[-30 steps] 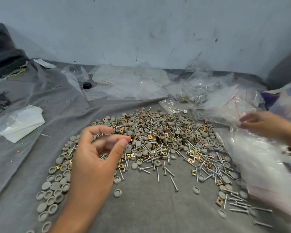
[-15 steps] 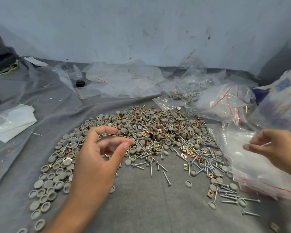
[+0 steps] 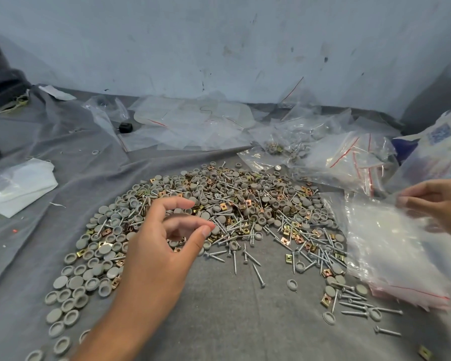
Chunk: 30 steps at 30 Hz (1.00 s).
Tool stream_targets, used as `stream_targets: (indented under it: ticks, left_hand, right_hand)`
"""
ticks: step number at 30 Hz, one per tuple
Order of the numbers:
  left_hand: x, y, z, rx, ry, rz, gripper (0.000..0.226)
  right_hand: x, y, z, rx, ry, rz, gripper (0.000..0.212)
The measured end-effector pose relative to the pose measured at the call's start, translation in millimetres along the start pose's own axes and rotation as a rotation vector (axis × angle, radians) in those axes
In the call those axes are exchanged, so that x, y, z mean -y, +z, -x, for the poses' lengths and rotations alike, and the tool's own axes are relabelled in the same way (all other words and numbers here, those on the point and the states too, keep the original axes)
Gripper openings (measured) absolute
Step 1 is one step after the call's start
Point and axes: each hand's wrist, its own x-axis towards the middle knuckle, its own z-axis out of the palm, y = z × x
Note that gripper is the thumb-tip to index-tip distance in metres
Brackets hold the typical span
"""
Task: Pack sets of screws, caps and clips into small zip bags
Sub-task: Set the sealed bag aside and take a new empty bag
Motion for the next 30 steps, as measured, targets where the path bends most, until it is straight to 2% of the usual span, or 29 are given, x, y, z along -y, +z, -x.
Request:
stream_targets:
  ticks: [3,6,8,10,11,12,13,15,16,18,21,24,26,28,30]
  left_hand:
    - [0,1,2,0.02,-0.012,-0.01,0.029]
    - [0,3,3,0.103,-0.039,-0.004,0.027]
    - [1,5,3,0.202,-0.1,0.068,0.038]
    - [-1,9,4,0.353,-0.191,0.191,0.064]
    - [-3,11,4,0.415,-0.244,0.269,0.075]
    - [-4,13,4,0.458,-0.294,0.343,0.077]
    - [-5,14,4,0.462,-0.331,0.401,0.07]
    - [-2,15,-1,0.332,-0.372,0.437,0.042]
    - [1,12,-5,0.248,-0.392,0.438,0.034]
    - [7,3,-14,0.108,-0.421,0.445,0.029]
    - [13,-12,-25,-0.043,-0.438,0.426,0.016]
    - [16,-18,-26,-0.107,-0.4,0.293,0.017]
    - [16,-21,-24,-0.109,-0.362,0.213,0.025]
    - [17,-24,-22,-0.107,-0.339,0.128,0.028]
    - [19,-28,-19,-0.184,-0.288,-0.068,0.027]
  right_hand:
    - [36,0,18,-0.049,-0.108,0.021,0.049]
    - [84,7,45,-0.01,-0.239,-0.135,0.045]
    - [118,26,66,0.202,-0.319,-0.266,0.04]
    - [146,57,87,0.477,-0.352,-0.372,0.033]
    - [155,75,94,0.564,-0.357,-0.388,0.028]
    - [162,93,99,0.604,-0.352,-0.396,0.023]
    - [166,110,102,0.631,-0.333,-0.422,0.02]
    - [169,134,107,0.646,-0.232,-0.53,0.024]
    - [165,143,107,0.667,-0.159,-0.62,0.034]
    - [153,155,108,0.777,-0.017,-0.786,0.058]
    - [139,163,104,0.883,0.104,-0.887,0.066]
    - [132,166,96,0.899,0.152,-0.916,0.067]
    - [128,168,94,0.849,0.161,-0.917,0.066]
    - [128,172,96,0.769,0.093,-0.871,0.068]
    - [134,178,101,0.7,0.016,-0.836,0.078]
